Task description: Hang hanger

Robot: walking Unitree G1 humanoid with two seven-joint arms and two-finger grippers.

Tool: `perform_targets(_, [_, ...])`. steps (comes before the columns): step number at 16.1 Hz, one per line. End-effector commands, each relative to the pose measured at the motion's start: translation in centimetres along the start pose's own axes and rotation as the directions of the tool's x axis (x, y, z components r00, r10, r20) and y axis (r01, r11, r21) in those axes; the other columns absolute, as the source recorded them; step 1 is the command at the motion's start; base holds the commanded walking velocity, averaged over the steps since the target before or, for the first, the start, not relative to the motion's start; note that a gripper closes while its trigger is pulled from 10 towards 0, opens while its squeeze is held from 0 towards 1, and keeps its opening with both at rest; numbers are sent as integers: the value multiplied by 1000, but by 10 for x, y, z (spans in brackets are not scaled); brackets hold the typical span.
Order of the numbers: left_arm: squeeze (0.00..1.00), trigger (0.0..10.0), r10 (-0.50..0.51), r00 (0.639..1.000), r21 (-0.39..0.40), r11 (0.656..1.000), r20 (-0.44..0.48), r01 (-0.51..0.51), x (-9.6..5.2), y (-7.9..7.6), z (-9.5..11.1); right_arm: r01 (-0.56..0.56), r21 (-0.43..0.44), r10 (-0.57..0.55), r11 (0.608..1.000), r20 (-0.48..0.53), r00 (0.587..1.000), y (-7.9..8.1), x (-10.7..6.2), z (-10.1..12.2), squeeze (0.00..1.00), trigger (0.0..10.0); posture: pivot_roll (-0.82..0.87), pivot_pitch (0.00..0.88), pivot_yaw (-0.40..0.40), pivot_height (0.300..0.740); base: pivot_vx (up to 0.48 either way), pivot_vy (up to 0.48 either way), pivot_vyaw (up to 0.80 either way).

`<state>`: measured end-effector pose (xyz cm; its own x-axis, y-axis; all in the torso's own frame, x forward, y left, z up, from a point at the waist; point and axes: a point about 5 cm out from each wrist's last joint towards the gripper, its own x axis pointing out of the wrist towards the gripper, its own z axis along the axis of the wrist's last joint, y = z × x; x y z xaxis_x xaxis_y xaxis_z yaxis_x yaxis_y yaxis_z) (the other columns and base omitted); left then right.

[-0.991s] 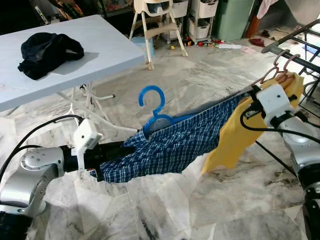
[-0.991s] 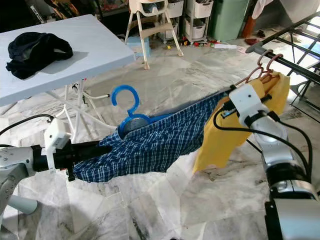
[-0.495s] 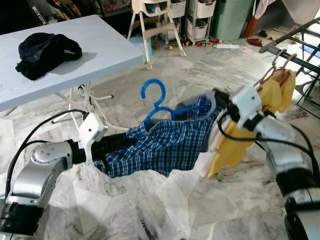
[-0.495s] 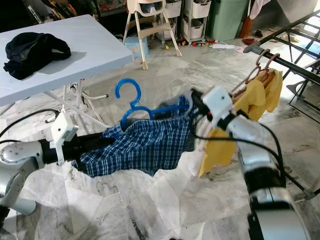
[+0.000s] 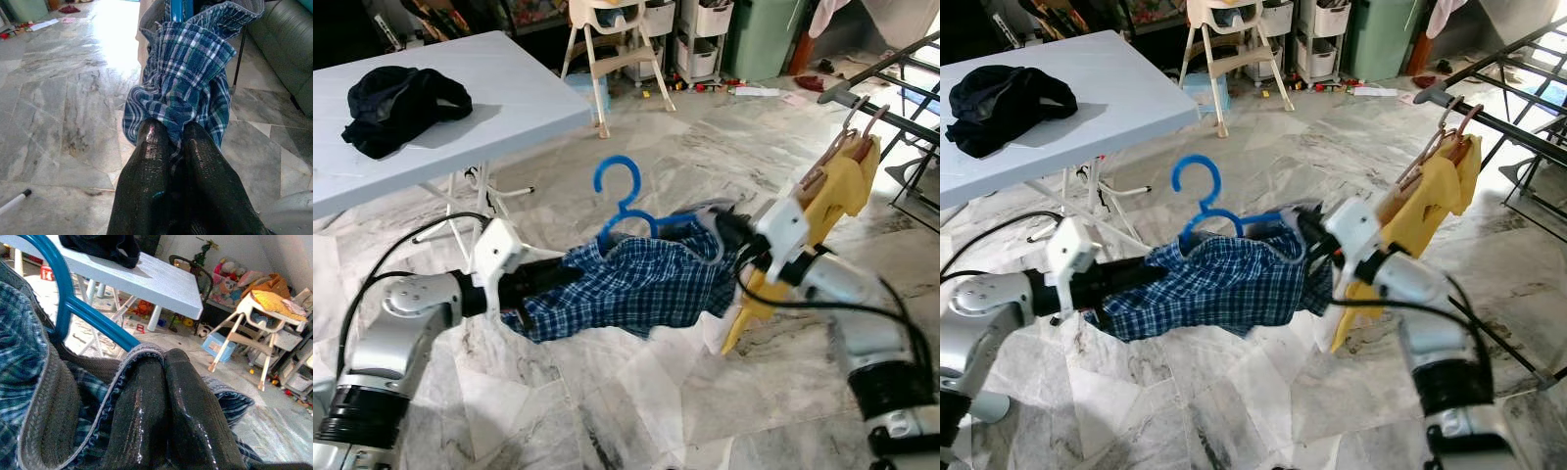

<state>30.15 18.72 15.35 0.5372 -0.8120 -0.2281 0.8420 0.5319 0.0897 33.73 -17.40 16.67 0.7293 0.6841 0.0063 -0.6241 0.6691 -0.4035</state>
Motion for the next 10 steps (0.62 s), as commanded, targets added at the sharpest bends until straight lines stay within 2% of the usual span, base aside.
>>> perform_targets(1, [0,0,-4,999,38,999,37,3,7,1,10,-34,17,34,999,20,999,9,7,5,1000,10000,-121,51,23,740,0,0,0])
perform_targets(3, [0,0,-5,999,39,999,40,4,9,0,10,-41,34,41,999,17,999,12,6,4,1000,10000,-121,51,23,740,0,0,0])
perform_targets(8, [0,0,-16,999,45,999,42,14,11,0,9,51,2,-51,999,16,999,-2,4,10,1000,10000,-124,54,25,740,0,0,0])
perform_targets(9, [0,0,-15,999,45,999,40,13,12,-1,7,73,-10,-72,997,22,997,-5,3,12,1000,10000,-128,56,25,740,0,0,0])
perform_targets(10, [0,0,-18,999,56,998,35,16,14,-2,5,159,-28,-158,987,45,986,-15,3,18,1000,10000,-130,57,25,740,0,0,0])
